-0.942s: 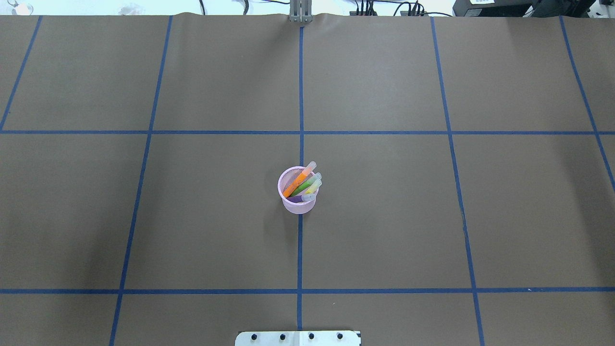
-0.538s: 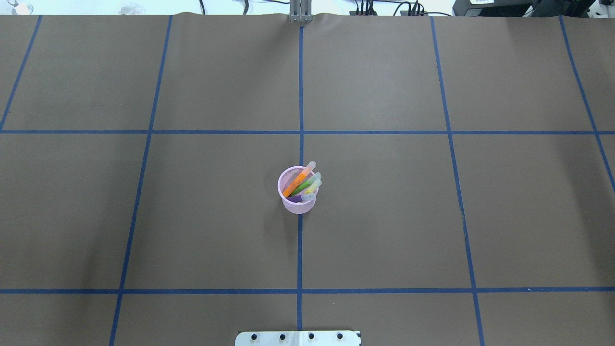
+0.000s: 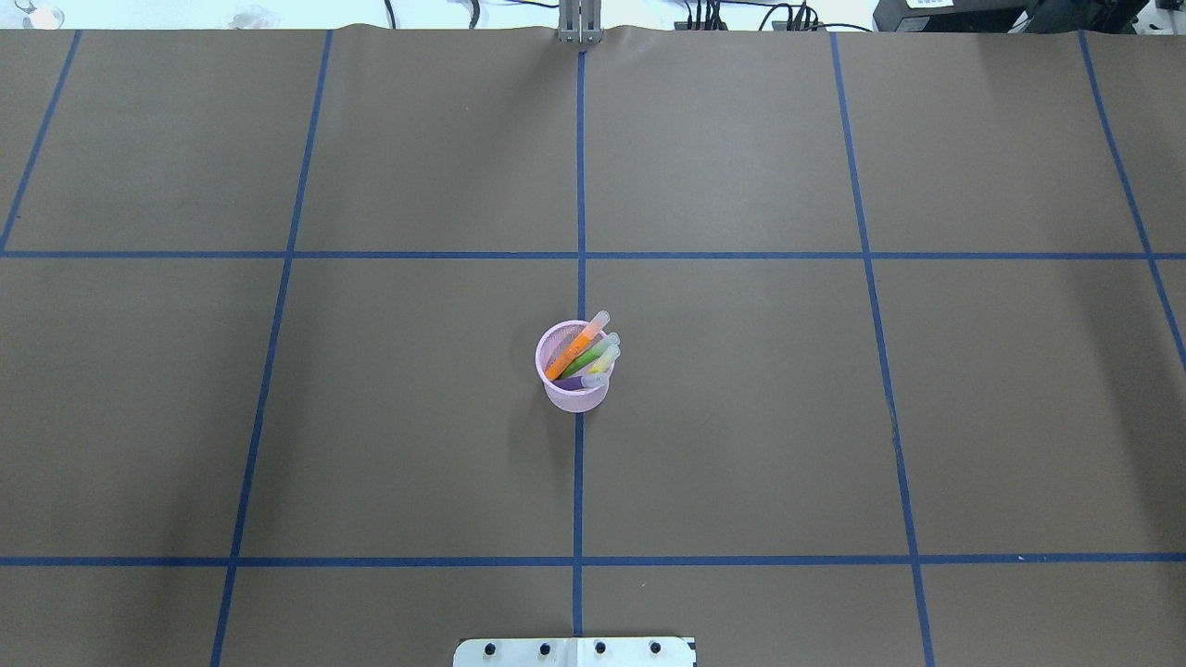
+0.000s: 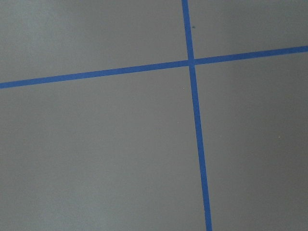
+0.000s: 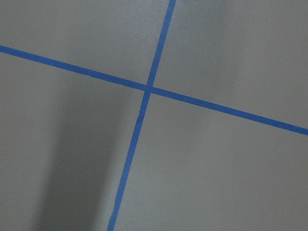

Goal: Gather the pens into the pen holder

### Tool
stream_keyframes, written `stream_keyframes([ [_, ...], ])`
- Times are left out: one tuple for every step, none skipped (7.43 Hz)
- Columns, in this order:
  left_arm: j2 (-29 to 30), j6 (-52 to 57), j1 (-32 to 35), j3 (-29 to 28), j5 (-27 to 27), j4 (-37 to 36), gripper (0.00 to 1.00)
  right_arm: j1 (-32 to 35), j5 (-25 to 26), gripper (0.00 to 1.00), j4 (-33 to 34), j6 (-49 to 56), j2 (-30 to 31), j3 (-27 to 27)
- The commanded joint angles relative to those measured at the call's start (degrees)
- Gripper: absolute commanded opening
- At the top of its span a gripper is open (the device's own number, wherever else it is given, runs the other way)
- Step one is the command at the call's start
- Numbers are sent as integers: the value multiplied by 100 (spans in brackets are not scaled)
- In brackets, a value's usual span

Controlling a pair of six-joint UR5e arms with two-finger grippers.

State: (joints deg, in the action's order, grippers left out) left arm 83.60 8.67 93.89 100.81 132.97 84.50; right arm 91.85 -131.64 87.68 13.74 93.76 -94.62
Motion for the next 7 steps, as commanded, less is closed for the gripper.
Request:
stream_keyframes([
  [-28,-32,-11,-97,0,49,100,0,-10,100,4,6,36,48],
  [-28,-41,-2,-53,0,49,100,0,59,100,-5,84,80,40],
  [-28,-32,-2,-18,9,49,100,0,60,100,-14,102,107,5],
  [-115,29,-2,0,18,84,100,0,51,100,-14,93,107,-4],
  [-133,29,-19,0,9,128,100,0,42,100,-5,41,107,-56],
  [-142,29,-19,0,-8,128,100,-9,7,100,-5,-12,90,-74],
  [-151,21,-11,0,-17,137,100,-9,-19,100,-5,-38,37,-92],
])
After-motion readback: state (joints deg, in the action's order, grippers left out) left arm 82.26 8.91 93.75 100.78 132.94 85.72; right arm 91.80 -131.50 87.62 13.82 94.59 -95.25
